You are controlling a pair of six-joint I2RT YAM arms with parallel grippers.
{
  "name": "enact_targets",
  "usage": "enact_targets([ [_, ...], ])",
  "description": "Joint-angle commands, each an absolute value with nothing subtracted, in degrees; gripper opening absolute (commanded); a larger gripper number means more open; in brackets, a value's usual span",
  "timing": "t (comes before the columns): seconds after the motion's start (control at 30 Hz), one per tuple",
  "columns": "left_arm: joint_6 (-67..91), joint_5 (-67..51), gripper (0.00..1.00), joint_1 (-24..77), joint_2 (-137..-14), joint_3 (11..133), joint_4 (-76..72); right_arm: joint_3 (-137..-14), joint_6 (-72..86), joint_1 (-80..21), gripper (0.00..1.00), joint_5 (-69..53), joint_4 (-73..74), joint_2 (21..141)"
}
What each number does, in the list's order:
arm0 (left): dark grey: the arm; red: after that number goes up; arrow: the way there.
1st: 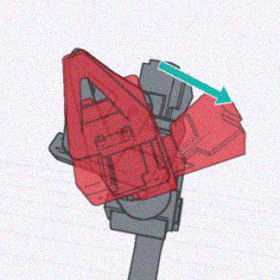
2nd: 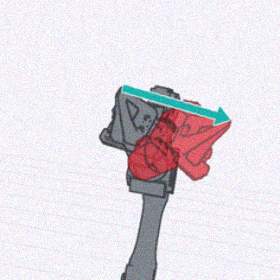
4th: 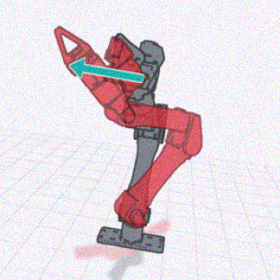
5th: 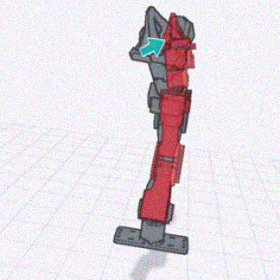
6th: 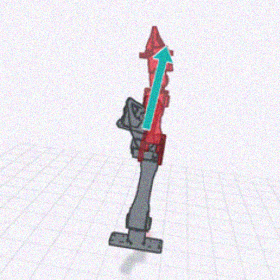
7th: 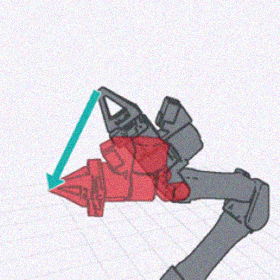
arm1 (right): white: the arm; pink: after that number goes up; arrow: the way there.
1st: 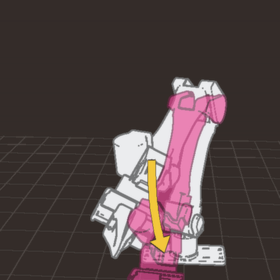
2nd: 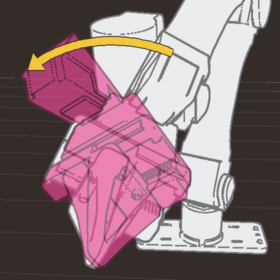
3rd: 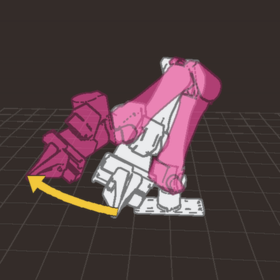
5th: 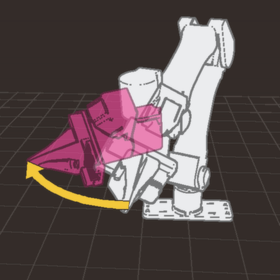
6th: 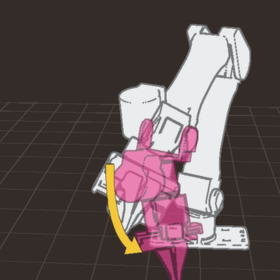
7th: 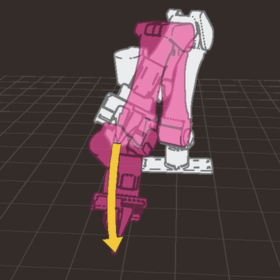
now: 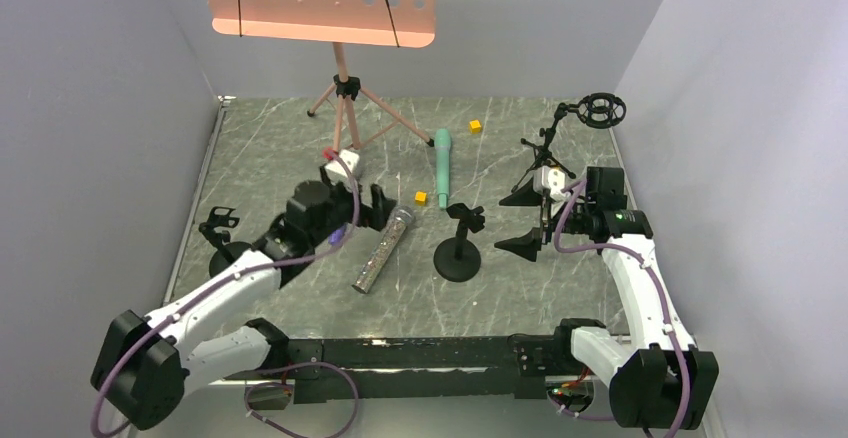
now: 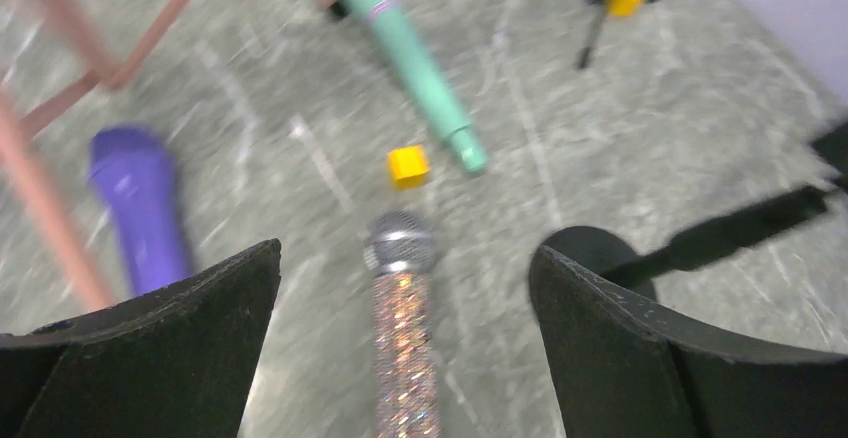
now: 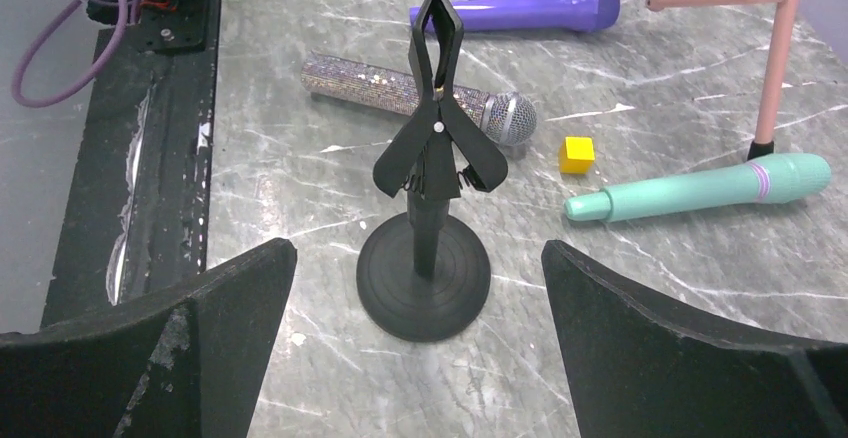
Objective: Attach the microphones to the stand
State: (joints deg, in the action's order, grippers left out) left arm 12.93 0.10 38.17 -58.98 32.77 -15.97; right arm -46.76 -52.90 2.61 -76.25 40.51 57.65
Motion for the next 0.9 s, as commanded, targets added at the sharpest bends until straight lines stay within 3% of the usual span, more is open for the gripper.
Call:
enact_targets([
  [0.0,18.33,-3.1,0.99,28.79,-62.62,41.33,13.13,-48.88,-52.57,2.97,1.0,-75.72,39.3,56.82],
  [0.17,18.77,4.62,0.99,25.6,-76.55,53.25,21.88,-48.31,-51.07,3.31,1.0,-75.51,37.67,56.66],
  [0.33,18.03,12.1,0.84,25.69,-87.87,60.99,23.3,-47.92,-50.13,4.14,1.0,-75.58,36.71,56.39],
  [0.5,17.39,14.84,0.77,25.82,-93.83,63.02,23.58,-47.99,-50.23,4.39,1.0,-75.66,36.8,56.57],
  [0.87,15.75,21.8,0.78,28.23,-99.09,64.55,24.37,-47.9,-50.27,4.39,1.0,-75.65,36.83,57.09],
])
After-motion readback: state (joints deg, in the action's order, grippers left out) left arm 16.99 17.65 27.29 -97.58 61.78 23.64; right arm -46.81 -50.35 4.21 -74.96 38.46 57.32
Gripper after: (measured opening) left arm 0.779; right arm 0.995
